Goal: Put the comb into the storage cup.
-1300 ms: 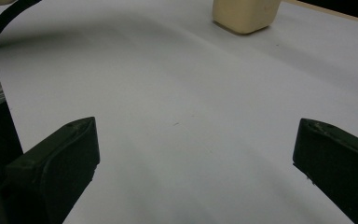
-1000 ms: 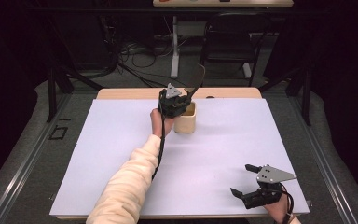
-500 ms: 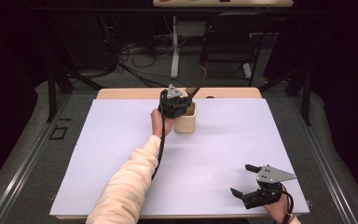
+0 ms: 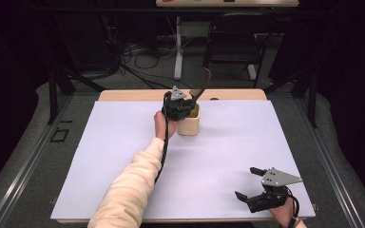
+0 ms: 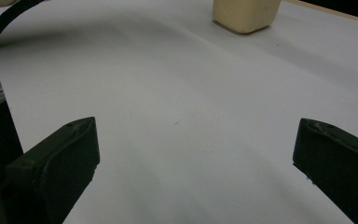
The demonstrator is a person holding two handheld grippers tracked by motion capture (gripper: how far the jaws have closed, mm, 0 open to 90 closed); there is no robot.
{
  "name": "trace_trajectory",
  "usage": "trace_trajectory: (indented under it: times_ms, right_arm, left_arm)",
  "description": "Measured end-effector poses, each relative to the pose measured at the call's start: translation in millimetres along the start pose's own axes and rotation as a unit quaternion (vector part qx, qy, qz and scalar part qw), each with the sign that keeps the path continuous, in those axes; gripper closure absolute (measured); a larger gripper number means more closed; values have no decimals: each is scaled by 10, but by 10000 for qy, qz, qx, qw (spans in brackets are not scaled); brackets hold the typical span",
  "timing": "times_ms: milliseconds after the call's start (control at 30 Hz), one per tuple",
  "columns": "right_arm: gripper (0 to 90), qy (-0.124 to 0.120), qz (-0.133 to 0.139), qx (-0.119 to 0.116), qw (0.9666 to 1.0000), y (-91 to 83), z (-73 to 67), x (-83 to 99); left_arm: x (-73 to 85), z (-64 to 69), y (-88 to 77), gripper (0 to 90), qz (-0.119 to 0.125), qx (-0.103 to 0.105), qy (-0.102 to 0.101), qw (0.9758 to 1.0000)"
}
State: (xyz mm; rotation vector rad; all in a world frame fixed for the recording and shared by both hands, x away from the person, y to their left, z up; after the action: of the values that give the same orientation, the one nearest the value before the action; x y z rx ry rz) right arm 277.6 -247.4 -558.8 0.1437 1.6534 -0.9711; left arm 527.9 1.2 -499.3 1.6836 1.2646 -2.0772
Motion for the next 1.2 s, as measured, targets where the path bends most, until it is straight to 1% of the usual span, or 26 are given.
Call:
trace_trajectory:
  times_ms: [167, 233, 433, 700, 933, 1200]
  right_arm:
    - [0, -1, 0, 0, 10000, 0, 0, 0]
    - [0, -3, 0, 1, 10000, 0, 0, 0]
    - [0, -2, 1, 2, 10000, -1, -1, 0]
    - [0, 0, 0, 3, 10000, -1, 0, 0]
    - [0, -7, 4, 7, 10000, 1, 1, -1]
    - [0, -1, 2, 6, 10000, 0, 2, 0]
  left_arm:
    - [-2, 4, -1, 720, -11, 12, 25, 10000]
    - [0, 5, 1, 720, -59, 4, 75, 10000]
    - [11, 15, 13, 720, -102, 19, 115, 9999]
    - [23, 22, 23, 717, -149, 37, 124, 9998]
    - [41, 35, 48, 716, -265, 95, 155, 9995]
    - [53, 35, 62, 716, -331, 125, 158, 9993]
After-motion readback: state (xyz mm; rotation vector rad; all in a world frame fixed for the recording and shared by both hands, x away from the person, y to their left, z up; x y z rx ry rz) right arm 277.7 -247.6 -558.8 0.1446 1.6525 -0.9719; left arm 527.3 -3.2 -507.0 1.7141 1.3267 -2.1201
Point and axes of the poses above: each handheld gripper's, and its own axes: y roughly forward along the jaws, x roughly out of its underside, z roughly to its right, the point moved 5 cm from there along y, roughly forward along the jaws, and after that the axes turned 3 degrees about -z, right-handed, at the moved point
